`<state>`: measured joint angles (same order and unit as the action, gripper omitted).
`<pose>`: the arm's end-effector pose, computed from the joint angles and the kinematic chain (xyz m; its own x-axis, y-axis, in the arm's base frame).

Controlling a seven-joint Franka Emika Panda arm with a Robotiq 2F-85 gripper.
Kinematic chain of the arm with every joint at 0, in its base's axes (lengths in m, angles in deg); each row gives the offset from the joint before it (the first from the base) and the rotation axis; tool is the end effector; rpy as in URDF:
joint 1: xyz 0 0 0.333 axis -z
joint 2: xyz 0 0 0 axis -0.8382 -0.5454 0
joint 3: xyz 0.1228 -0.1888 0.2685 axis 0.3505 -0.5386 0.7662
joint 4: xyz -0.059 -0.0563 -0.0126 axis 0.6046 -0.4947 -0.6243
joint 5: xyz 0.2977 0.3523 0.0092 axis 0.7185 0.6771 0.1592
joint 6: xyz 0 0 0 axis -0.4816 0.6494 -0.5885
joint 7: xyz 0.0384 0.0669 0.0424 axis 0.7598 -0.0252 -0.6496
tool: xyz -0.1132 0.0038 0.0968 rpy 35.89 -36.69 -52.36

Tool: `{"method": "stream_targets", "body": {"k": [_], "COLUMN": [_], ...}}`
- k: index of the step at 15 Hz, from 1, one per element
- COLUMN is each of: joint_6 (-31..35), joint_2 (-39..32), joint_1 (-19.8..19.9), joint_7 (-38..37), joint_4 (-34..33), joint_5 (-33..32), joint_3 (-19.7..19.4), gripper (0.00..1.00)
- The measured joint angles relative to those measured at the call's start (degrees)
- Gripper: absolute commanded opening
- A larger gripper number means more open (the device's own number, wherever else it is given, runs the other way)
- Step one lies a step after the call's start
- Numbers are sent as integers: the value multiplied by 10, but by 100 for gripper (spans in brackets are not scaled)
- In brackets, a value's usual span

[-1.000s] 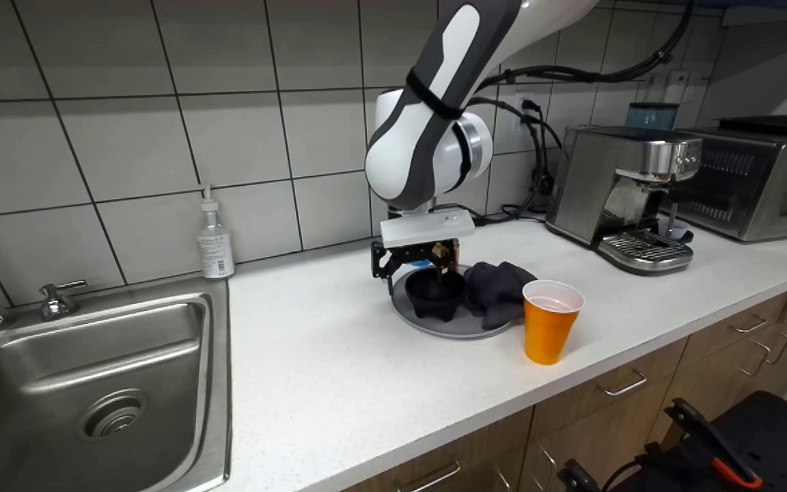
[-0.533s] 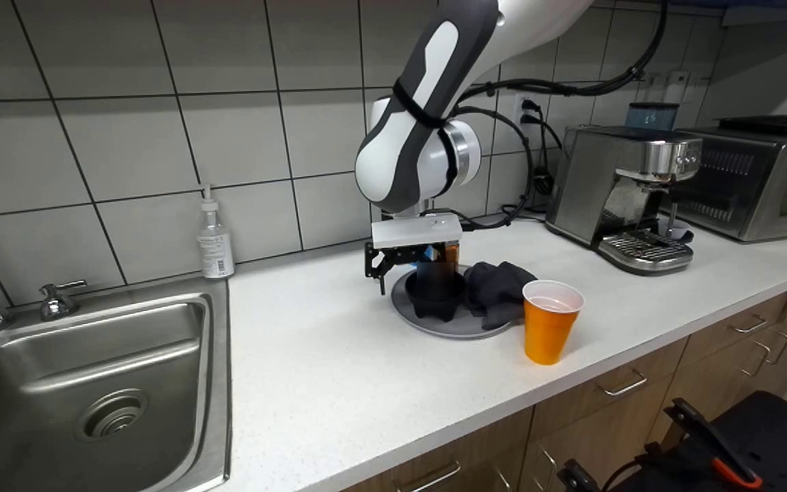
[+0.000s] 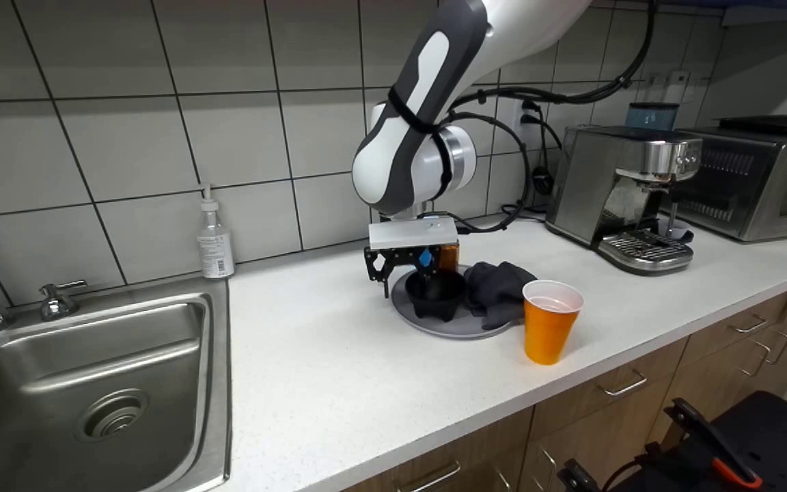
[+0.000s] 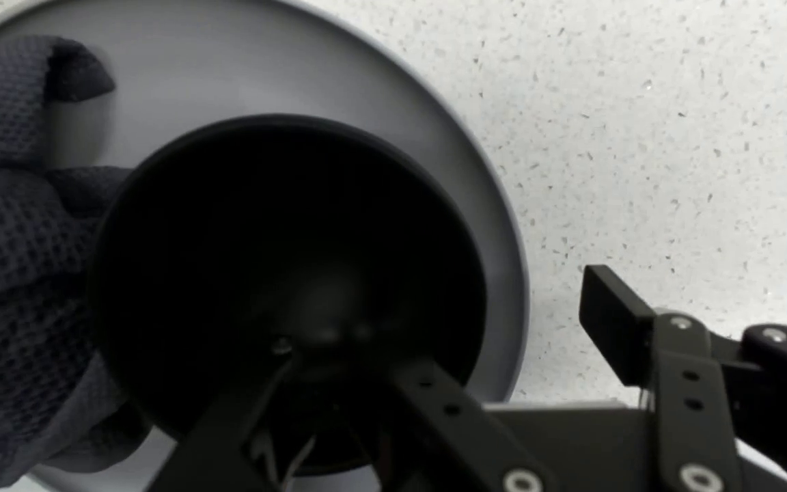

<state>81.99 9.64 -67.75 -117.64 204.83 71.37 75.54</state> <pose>0.6531 0.1148 0.1180 0.9660 -0.2556 0.0395 -0.2570 -0.9657 0.0357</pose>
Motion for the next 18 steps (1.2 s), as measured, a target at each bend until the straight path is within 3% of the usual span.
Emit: {"method": "stream_targets", "body": {"k": [5,6,18], "joint_6": [0,0,-1], "joint_2": [0,0,7], "joint_1": [0,0,-3], "joint_7": [0,0,0], "joint_4": [-1,-1,-3], "joint_5": [4,4,4], "joint_3": [-2,-2,-7], "gripper": [3,0,2]}}
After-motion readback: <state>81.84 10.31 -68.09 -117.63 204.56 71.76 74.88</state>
